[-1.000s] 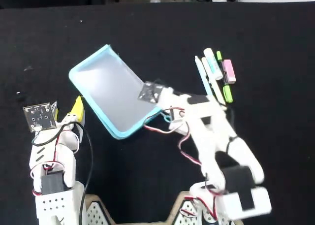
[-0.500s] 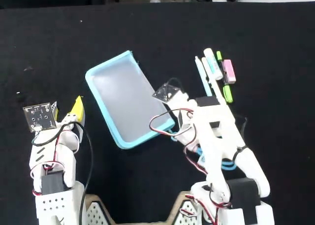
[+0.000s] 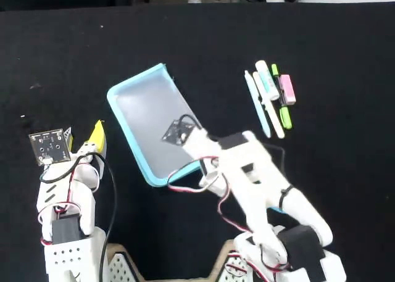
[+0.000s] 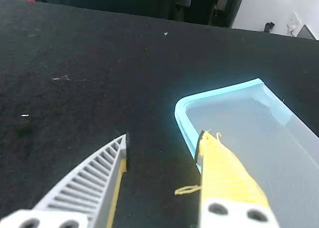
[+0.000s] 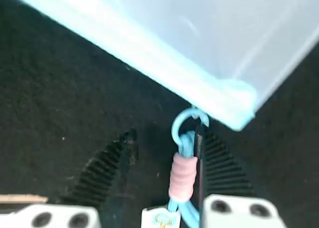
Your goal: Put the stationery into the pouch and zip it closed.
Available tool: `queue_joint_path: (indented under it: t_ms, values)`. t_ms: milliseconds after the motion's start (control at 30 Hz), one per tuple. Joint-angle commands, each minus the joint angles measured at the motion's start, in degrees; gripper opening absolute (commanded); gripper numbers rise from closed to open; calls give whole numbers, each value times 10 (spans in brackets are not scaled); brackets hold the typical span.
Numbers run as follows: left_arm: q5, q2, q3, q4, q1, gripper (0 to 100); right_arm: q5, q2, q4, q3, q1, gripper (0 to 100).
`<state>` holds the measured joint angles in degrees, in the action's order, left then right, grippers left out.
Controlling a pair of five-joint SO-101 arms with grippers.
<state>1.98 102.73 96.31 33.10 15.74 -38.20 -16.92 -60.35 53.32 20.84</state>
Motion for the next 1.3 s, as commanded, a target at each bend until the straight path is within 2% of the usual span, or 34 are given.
queue_joint_path:
  t_ms: [0, 100, 233, 400, 667, 1000, 1267]
  values:
    - [-4, -4, 11, -11, 3, 234, -28, -27, 94, 43, -9, 184]
    - [-4, -4, 11, -11, 3, 234, -87, -27, 153, 75, -35, 184]
    - [-4, -4, 11, -11, 2, 234, -104, -30, 173, 79, -64, 178]
    - [-4, -4, 11, -11, 2, 234, -116, -31, 177, 68, -83, 6]
    - [-4, -4, 11, -11, 2, 234, -116, -32, 172, 49, -109, 10]
    - [-4, -4, 11, -11, 2, 234, 22, -32, 164, 32, -120, 10]
    - [-4, -4, 11, -11, 1, 234, 40, -32, 13, -130, -120, 10]
